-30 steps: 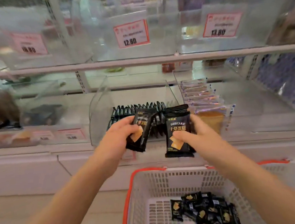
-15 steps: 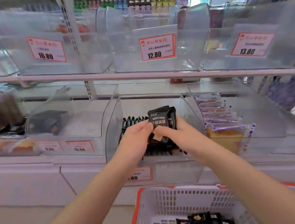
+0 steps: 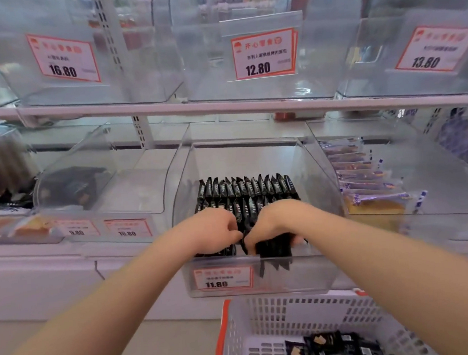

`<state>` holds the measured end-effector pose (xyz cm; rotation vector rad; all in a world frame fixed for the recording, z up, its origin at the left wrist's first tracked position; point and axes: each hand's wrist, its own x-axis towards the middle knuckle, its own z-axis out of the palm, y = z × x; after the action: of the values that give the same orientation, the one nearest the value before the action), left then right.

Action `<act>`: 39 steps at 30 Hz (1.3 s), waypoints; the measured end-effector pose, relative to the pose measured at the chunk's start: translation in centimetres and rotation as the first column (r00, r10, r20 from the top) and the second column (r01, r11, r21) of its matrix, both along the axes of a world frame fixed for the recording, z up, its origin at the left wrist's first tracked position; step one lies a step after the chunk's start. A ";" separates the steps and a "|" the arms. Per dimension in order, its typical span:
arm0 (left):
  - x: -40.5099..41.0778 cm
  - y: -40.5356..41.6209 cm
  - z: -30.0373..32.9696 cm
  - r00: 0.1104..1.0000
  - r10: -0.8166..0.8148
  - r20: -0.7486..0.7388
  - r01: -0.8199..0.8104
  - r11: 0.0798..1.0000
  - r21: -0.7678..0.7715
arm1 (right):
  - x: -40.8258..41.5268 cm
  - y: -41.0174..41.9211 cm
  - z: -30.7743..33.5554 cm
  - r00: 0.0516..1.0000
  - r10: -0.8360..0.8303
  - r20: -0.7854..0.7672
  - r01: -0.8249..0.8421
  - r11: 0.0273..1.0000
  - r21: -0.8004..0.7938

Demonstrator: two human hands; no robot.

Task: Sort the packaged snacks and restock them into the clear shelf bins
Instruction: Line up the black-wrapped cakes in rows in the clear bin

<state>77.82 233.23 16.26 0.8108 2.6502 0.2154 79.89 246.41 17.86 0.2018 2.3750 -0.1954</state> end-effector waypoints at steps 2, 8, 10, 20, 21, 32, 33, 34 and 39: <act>-0.2 -0.1 -0.3 1.000 -0.010 0.016 0.010 1.000 0.023 | 0.0 -0.7 -1.3 0.984 0.091 -0.154 -0.074 0.991 0.111; -0.3 -0.3 0.1 0.994 -0.073 0.077 0.071 0.997 0.036 | 1.1 1.4 -2.0 0.969 -0.246 -0.015 0.212 0.865 -0.455; -0.1 -0.3 -0.1 0.990 -0.118 0.073 0.118 0.993 0.007 | 1.5 2.9 -1.8 0.989 -0.145 -0.036 0.118 0.904 -0.410; -0.6 1.2 -0.9 0.994 -0.097 0.059 0.105 0.984 -0.147 | 2.3 2.0 -3.2 0.929 0.017 -0.369 -0.092 0.979 -0.184; -0.7 1.1 -1.0 0.994 -0.092 0.057 0.099 0.987 -0.130 | 2.3 1.8 -3.2 0.924 0.011 -0.382 -0.086 0.980 -0.182; -1.6 0.2 -1.7 0.979 -0.195 -0.058 0.189 0.978 -0.089 | 1.6 2.5 -3.6 0.983 -0.030 -0.182 -0.039 0.930 -0.364; -1.6 0.1 -1.6 0.977 -0.206 -0.050 0.200 0.975 -0.096 | 1.5 2.6 -3.8 0.978 -0.046 -0.205 -0.033 0.929 -0.368; -1.6 0.0 -1.5 0.975 -0.217 -0.040 0.212 0.972 -0.105 | 1.6 2.7 -3.9 0.974 -0.052 -0.219 -0.032 0.931 -0.363; -1.3 0.1 -0.1 0.972 -0.226 0.061 0.233 0.957 -0.171 | 1.9 2.5 -3.2 0.997 0.006 -0.079 -0.026 0.968 -0.250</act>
<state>76.49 233.28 16.18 1.0312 2.4665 -0.0624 81.83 248.95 14.63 0.0552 2.3998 -0.5011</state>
